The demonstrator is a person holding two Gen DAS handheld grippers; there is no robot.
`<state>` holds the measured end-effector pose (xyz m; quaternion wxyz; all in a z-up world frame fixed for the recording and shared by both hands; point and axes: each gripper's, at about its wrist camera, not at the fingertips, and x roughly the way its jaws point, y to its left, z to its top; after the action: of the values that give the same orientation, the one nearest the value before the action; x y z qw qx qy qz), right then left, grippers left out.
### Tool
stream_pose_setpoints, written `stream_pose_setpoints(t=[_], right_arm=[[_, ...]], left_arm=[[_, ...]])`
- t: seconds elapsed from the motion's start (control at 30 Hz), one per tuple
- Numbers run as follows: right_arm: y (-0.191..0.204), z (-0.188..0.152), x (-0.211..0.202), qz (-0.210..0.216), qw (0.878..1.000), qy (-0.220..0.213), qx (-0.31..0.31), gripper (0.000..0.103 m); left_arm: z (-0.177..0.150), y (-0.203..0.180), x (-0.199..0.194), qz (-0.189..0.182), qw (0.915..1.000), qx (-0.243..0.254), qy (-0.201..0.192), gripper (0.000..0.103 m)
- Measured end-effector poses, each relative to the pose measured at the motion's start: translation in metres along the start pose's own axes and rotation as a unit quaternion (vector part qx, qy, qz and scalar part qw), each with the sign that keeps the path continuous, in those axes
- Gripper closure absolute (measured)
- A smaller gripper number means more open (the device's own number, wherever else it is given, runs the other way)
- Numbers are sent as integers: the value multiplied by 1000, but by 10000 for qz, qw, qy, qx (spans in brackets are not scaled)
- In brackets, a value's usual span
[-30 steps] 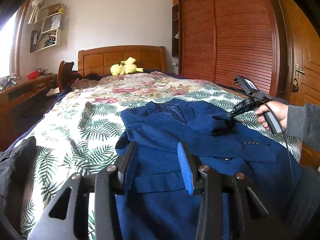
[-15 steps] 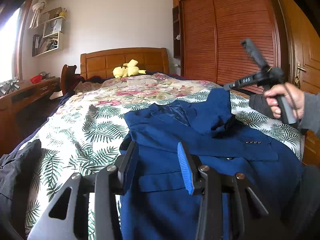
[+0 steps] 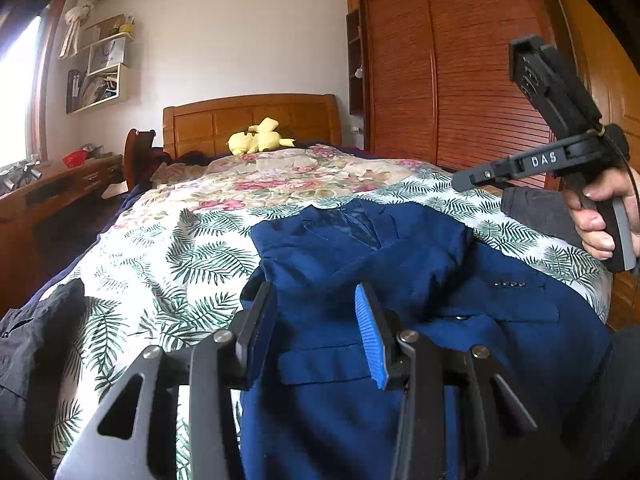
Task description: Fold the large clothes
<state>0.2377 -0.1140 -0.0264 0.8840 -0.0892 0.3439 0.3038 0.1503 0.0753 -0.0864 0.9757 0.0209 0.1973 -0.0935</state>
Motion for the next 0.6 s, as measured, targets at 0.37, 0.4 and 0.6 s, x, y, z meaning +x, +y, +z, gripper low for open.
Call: stream_pose_setpoints(t=[0.37,0.4,0.6], right_arm=[[-56,-68,10,-726,9963,356,284,77],[-58,-75,13,-763,9959,402,291,77],[-79,-119,45,-998,9919,718,330,77]], left_arm=[[-3,-3,17,-116,9997,-28,223,64],[-4,-4,19,-139,9996,-46,255,64],[-9,-10,38,-315,9975,-246,574,64]])
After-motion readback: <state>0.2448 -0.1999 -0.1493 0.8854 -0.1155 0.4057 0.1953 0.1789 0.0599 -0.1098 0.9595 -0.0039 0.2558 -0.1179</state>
